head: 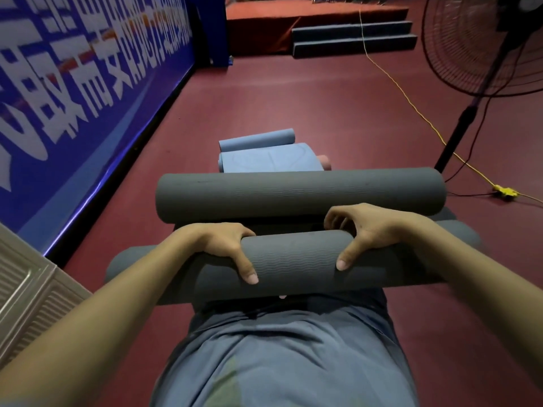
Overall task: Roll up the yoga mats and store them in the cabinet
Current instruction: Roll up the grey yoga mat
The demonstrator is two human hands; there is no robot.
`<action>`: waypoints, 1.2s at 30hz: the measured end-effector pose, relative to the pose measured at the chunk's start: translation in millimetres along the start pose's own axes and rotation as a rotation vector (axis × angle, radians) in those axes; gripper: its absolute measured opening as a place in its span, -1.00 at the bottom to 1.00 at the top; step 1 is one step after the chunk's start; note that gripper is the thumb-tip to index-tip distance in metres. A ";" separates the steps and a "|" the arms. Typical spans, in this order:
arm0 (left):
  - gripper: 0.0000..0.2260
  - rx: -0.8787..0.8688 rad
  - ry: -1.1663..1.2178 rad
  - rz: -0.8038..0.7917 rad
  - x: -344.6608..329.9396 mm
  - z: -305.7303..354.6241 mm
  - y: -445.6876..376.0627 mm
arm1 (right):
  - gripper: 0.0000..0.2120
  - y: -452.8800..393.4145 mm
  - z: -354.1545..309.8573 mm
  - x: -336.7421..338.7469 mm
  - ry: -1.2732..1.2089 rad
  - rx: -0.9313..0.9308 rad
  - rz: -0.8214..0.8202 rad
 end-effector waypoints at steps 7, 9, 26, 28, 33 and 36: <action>-0.17 -0.178 0.000 0.254 15.7 -7.7 -0.3 | -0.39 2.7 -13.2 12.5 0.135 -0.050 0.131; -0.26 -0.220 0.056 0.341 16.6 -11.1 2.0 | -0.42 1.9 -17.2 13.6 0.159 -0.082 0.125; -0.06 0.094 -0.604 0.290 3.6 31.5 6.7 | 0.21 -13.9 -16.9 -11.7 0.482 -0.144 0.117; 0.08 0.111 -0.639 0.285 3.0 26.2 -0.1 | 0.20 -17.8 -18.3 -6.7 0.446 -0.139 0.109; 0.36 0.109 -0.626 0.272 0.3 21.4 -8.2 | 0.04 -21.4 -21.8 -1.3 0.378 -0.147 0.112; 0.06 0.068 -0.637 0.319 1.7 18.9 -4.6 | 0.00 -20.9 -23.6 -1.1 0.382 -0.150 0.108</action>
Point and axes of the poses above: each hand's wrist, its own y-axis away from the middle knuckle, its own x-axis out of the back of the hand, z = x × y, the point moved 2 cm from there along -y, towards the middle knuckle, and after that the axes turned 6 degrees about -x, right-handed, at the moved point
